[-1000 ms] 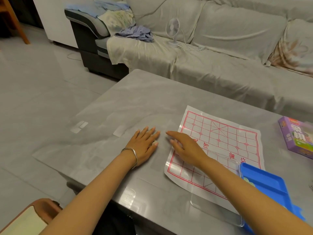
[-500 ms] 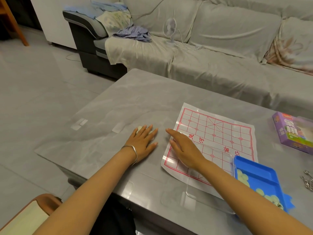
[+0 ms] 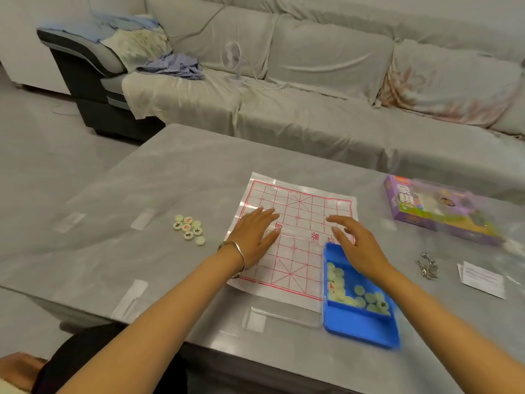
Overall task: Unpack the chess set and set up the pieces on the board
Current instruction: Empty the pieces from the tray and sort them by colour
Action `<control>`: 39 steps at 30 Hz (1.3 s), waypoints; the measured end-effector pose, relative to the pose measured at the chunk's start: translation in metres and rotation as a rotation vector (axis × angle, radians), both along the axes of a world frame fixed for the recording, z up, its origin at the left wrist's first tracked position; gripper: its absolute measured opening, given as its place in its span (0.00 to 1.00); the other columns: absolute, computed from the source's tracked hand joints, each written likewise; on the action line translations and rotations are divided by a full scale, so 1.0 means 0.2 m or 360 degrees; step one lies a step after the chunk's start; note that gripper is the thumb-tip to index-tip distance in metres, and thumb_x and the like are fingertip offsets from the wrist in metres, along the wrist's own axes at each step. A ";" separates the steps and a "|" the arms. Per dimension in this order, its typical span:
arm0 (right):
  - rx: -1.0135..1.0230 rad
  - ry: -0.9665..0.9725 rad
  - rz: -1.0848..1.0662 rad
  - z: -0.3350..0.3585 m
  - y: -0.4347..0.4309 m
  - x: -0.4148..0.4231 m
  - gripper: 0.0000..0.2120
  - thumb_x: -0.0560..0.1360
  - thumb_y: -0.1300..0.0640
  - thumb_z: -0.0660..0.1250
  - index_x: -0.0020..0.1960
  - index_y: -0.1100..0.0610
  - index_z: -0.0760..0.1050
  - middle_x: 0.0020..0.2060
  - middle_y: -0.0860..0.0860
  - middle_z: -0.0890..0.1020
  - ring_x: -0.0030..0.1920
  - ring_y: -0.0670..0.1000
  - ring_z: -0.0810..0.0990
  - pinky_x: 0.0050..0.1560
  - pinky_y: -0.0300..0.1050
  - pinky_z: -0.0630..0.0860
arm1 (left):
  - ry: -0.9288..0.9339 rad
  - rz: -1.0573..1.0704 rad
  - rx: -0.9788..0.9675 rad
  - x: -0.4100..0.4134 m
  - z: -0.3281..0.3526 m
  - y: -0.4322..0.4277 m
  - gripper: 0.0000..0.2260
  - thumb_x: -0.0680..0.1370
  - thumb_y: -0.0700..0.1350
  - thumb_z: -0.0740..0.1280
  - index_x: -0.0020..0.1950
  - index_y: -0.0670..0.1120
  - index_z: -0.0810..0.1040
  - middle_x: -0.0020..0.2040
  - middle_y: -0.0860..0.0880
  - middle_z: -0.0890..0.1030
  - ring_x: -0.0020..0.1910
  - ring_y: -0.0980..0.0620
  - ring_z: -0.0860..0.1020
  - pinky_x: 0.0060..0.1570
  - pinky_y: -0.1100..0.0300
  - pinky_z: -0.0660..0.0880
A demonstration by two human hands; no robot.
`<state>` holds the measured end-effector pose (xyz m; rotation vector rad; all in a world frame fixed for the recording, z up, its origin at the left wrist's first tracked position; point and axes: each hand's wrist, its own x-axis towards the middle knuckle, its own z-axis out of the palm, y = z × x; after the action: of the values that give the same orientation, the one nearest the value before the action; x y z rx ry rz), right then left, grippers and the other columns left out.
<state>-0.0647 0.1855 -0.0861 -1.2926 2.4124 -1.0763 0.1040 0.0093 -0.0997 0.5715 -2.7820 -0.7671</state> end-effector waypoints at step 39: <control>0.0451 0.0456 0.0265 -0.25 0.51 -0.01 0.15 0.78 0.43 0.51 0.41 0.52 0.67 0.35 0.45 0.71 0.36 0.46 0.68 0.35 0.35 0.61 | 0.0091 -0.0561 -0.0157 -0.37 -0.23 0.65 0.28 0.75 0.60 0.36 0.43 0.47 0.72 0.39 0.50 0.73 0.41 0.53 0.66 0.45 0.62 0.61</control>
<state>-0.0662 0.2878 -0.1357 -1.5978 2.4806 -0.5118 0.0290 0.1386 -0.1447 0.0381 -2.8822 -0.6900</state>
